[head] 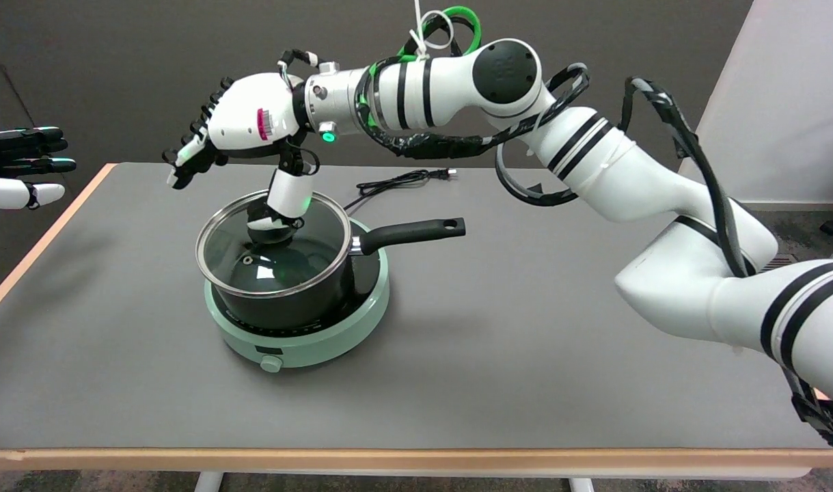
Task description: Pick up the pot lid.
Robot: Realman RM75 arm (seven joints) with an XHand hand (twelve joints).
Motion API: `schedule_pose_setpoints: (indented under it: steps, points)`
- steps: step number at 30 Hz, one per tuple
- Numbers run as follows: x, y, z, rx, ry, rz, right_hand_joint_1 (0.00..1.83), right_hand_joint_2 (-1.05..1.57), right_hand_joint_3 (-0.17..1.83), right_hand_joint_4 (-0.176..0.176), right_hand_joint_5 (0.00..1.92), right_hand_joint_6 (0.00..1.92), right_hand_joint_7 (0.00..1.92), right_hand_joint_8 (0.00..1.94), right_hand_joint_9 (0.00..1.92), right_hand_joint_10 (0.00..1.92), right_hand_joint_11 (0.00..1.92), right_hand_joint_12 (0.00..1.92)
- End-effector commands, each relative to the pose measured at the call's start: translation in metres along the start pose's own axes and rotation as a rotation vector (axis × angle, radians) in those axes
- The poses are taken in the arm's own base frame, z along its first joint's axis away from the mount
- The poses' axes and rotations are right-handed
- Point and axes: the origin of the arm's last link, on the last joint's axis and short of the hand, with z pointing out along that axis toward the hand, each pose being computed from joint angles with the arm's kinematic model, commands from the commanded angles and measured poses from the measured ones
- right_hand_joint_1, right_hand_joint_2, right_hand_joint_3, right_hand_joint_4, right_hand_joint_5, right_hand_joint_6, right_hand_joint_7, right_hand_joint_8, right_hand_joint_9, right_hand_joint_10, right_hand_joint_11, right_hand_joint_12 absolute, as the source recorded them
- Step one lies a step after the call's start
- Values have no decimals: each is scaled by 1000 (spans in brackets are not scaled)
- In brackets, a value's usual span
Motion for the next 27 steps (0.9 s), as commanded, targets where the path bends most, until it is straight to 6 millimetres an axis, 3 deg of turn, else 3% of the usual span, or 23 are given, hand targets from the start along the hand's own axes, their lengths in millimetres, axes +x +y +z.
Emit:
schedule_pose_setpoints:
  steps: [1,27]
  points:
    - [-16,-3,7,-5,-68,-26,726,542,948,119,367,160,530,179,608,363,436,954]
    - [-39,7,-3,-59,-124,-53,766,583,940,137,498,226,599,188,641,384,453,968]
